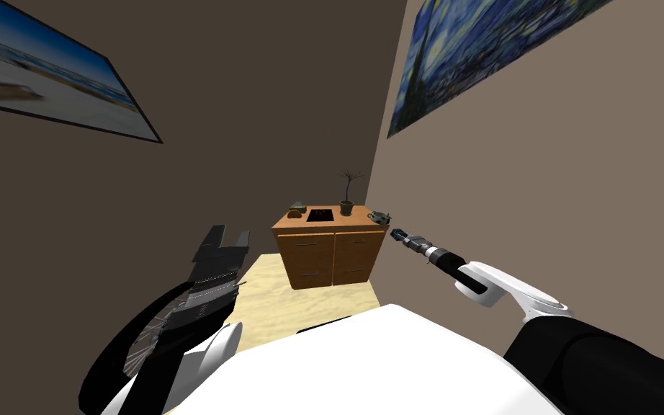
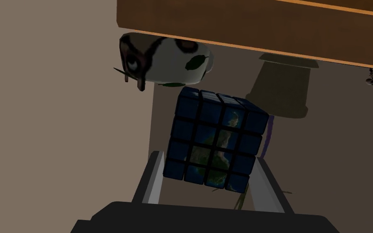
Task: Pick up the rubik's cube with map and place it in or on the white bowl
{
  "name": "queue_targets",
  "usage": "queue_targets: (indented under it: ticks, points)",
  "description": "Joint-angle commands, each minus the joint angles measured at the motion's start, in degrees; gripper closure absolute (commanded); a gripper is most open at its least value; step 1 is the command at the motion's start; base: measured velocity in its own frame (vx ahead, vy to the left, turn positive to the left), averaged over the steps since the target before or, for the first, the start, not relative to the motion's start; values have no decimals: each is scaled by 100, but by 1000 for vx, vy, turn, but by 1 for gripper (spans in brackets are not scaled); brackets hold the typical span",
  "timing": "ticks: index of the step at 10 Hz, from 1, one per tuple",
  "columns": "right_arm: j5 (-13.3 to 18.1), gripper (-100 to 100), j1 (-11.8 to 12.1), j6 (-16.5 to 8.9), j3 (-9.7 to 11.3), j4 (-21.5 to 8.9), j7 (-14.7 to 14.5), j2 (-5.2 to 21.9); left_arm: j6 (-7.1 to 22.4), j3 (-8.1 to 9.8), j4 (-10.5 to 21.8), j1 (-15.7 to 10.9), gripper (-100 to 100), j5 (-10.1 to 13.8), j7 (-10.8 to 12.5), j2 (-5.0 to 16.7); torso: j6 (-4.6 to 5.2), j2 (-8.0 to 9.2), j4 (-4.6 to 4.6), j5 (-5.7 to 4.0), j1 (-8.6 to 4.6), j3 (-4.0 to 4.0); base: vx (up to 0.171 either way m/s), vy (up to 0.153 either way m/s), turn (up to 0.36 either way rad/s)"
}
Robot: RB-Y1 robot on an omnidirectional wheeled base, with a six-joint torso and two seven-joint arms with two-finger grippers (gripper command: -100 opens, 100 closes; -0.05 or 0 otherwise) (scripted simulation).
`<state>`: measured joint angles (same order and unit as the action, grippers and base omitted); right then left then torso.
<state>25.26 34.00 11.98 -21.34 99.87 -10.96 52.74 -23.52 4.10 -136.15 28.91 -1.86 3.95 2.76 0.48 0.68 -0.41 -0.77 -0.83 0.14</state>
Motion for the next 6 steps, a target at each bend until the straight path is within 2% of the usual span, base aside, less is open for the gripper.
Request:
queue_targets:
  ticks: [1,3,6]
  points:
    - [-77,100,59,-116,-69,102,133,204,0,0,0,0,0,0,0,0,0,0,0,0,0,0,6,-125,-1]
    - [-215,100,45,-287,-125,207,116,426,0,0,0,1,0,0,0,0,-4,-48,-9,3,5,-26,110,-96,-3]
    - [-378,100,-22,-512,-149,322,-30,617,-1,0,-1,3,0,0,0,0,-14,-115,-25,13,28,-67,197,-58,4]
